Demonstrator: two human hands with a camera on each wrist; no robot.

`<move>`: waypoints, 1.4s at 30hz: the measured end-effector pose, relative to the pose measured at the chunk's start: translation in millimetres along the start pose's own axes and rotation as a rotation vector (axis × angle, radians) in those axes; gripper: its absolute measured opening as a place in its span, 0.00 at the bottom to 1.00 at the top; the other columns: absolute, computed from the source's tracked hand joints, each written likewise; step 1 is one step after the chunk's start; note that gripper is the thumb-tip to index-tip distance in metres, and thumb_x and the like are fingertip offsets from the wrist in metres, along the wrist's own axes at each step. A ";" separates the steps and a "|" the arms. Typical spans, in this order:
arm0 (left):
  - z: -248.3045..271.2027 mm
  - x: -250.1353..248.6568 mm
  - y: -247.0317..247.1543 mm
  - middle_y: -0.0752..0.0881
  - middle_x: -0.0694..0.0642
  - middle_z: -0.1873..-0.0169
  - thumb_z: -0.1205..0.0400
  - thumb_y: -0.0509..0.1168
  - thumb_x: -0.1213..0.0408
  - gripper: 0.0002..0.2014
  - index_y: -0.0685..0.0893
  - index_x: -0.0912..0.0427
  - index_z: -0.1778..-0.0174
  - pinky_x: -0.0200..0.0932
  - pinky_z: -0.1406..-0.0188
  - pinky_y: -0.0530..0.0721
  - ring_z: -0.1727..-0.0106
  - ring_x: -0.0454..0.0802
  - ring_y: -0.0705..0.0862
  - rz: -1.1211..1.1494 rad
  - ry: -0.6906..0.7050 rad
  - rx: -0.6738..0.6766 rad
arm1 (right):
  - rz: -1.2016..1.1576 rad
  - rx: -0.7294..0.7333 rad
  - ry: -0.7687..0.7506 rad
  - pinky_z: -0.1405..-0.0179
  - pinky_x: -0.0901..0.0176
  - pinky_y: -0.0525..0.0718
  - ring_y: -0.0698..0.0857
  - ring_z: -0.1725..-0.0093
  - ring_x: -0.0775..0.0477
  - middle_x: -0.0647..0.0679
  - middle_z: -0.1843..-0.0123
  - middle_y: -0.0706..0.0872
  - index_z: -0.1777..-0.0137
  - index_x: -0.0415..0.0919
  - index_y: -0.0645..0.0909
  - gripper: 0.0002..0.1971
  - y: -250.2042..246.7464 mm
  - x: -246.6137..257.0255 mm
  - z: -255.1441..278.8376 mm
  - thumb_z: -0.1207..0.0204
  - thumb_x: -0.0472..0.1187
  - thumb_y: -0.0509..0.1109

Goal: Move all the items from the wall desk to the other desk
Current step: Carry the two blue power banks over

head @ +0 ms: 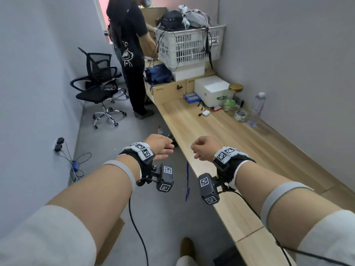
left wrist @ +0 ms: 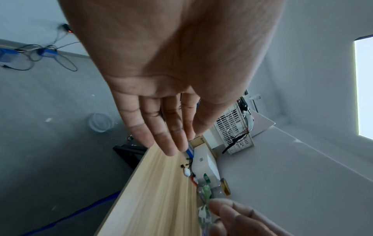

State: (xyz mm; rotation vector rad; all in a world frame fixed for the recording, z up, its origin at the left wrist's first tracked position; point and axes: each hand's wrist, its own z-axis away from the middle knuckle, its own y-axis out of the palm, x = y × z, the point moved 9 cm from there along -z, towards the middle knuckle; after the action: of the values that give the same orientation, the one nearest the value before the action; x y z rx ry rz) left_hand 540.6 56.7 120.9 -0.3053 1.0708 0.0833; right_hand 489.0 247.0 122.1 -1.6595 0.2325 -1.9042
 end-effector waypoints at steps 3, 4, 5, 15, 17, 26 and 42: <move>-46.4 -49.1 -10.2 0.91 0.57 0.52 0.16 0.66 0.62 0.11 0.85 0.61 0.41 0.45 0.54 0.87 0.55 0.50 0.90 -0.013 0.056 -0.002 | -0.026 -0.019 -0.050 0.63 0.58 0.87 0.88 0.68 0.53 0.47 0.62 0.87 0.50 0.37 0.84 0.07 -6.6 34.2 -59.7 0.22 0.38 0.66; -62.3 -65.3 -12.6 0.90 0.58 0.51 0.16 0.65 0.62 0.11 0.85 0.62 0.41 0.46 0.53 0.88 0.55 0.50 0.89 -0.017 0.068 0.002 | -0.031 -0.031 -0.060 0.62 0.58 0.88 0.88 0.68 0.54 0.47 0.61 0.87 0.50 0.36 0.84 0.07 -11.0 44.6 -80.5 0.22 0.38 0.66; -78.0 -81.4 -14.7 0.90 0.58 0.50 0.15 0.65 0.63 0.11 0.84 0.62 0.41 0.47 0.50 0.88 0.55 0.51 0.89 -0.022 0.078 0.007 | -0.038 -0.042 -0.060 0.61 0.57 0.88 0.88 0.68 0.54 0.47 0.61 0.87 0.49 0.36 0.84 0.08 -16.3 53.8 -101.3 0.22 0.38 0.66; -222.8 -173.0 -18.1 0.87 0.56 0.58 0.14 0.63 0.65 0.09 0.83 0.63 0.42 0.45 0.54 0.84 0.62 0.49 0.86 -0.006 0.132 0.088 | -0.051 -0.106 0.012 0.65 0.62 0.87 0.88 0.67 0.55 0.49 0.63 0.87 0.48 0.37 0.84 0.07 -39.9 84.6 -254.9 0.19 0.39 0.67; -256.7 -177.8 -14.4 0.88 0.56 0.57 0.14 0.63 0.65 0.07 0.83 0.61 0.44 0.46 0.53 0.85 0.61 0.49 0.87 -0.005 0.120 0.134 | -0.033 -0.130 0.042 0.66 0.62 0.87 0.88 0.68 0.56 0.49 0.63 0.87 0.49 0.38 0.84 0.07 -40.5 82.7 -280.6 0.19 0.40 0.67; -414.9 -201.1 -9.9 0.87 0.57 0.58 0.15 0.64 0.68 0.04 0.84 0.62 0.49 0.49 0.48 0.85 0.60 0.50 0.86 0.001 0.047 0.344 | -0.005 -0.288 0.225 0.68 0.61 0.86 0.87 0.68 0.52 0.46 0.63 0.87 0.47 0.34 0.85 0.08 -41.4 76.6 -388.9 0.19 0.37 0.67; -629.1 -220.0 47.1 0.83 0.62 0.44 0.16 0.61 0.74 0.16 0.82 0.64 0.32 0.53 0.48 0.83 0.47 0.58 0.83 -0.319 0.008 0.477 | -0.285 -0.247 0.555 0.61 0.58 0.87 0.87 0.67 0.51 0.46 0.58 0.85 0.48 0.39 0.81 0.05 -12.3 -3.9 -523.1 0.18 0.39 0.65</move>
State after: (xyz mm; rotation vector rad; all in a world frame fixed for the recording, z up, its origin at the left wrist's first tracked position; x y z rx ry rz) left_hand -110.2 -60.5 25.4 -0.0412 1.0042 -0.4537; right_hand -10.2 130.0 17.9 -1.3236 0.4881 -2.6234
